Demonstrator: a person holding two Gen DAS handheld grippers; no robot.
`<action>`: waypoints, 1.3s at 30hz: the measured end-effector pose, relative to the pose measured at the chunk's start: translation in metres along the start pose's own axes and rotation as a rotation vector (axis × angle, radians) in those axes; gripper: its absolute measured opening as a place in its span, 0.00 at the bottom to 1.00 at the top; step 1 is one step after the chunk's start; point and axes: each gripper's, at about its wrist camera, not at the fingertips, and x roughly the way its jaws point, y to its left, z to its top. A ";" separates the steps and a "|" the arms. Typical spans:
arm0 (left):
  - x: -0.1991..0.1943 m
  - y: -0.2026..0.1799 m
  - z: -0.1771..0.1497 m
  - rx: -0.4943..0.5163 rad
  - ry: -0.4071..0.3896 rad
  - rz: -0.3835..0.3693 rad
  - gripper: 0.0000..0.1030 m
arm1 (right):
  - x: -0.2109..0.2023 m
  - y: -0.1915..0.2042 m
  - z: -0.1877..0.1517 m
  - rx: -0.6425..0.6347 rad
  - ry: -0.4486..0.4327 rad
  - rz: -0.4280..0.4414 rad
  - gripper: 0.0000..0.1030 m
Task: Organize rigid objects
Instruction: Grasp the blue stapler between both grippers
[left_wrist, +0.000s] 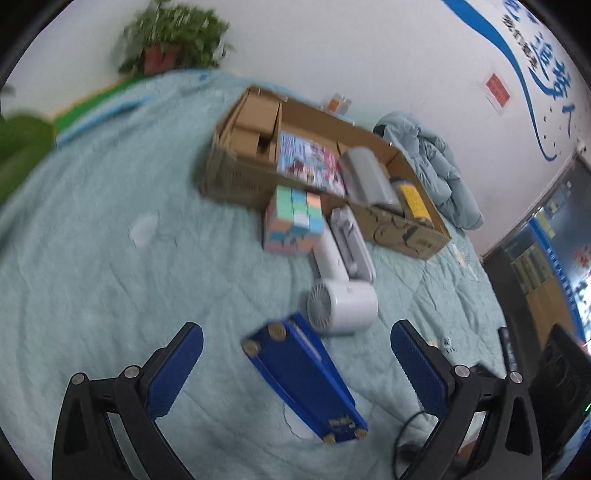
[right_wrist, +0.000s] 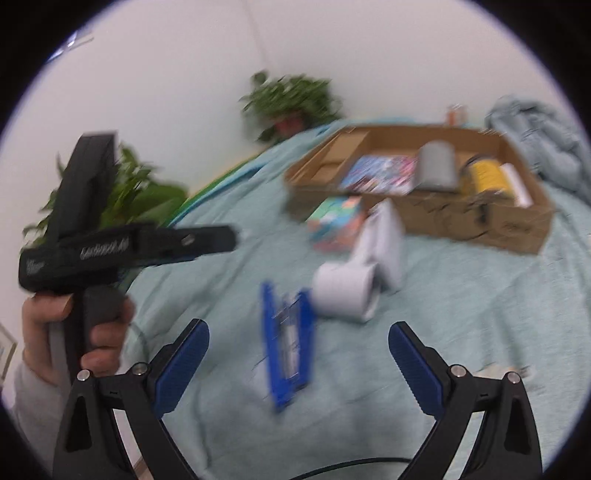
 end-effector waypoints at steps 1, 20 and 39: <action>0.007 0.004 -0.006 -0.021 0.021 -0.016 0.98 | 0.008 0.005 -0.005 -0.005 0.028 0.016 0.94; 0.074 0.013 -0.034 -0.066 0.212 -0.119 0.62 | 0.083 -0.004 -0.029 0.106 0.176 -0.035 0.33; 0.057 0.027 -0.037 -0.196 0.230 -0.096 0.98 | 0.088 -0.030 -0.029 0.409 0.224 0.154 0.32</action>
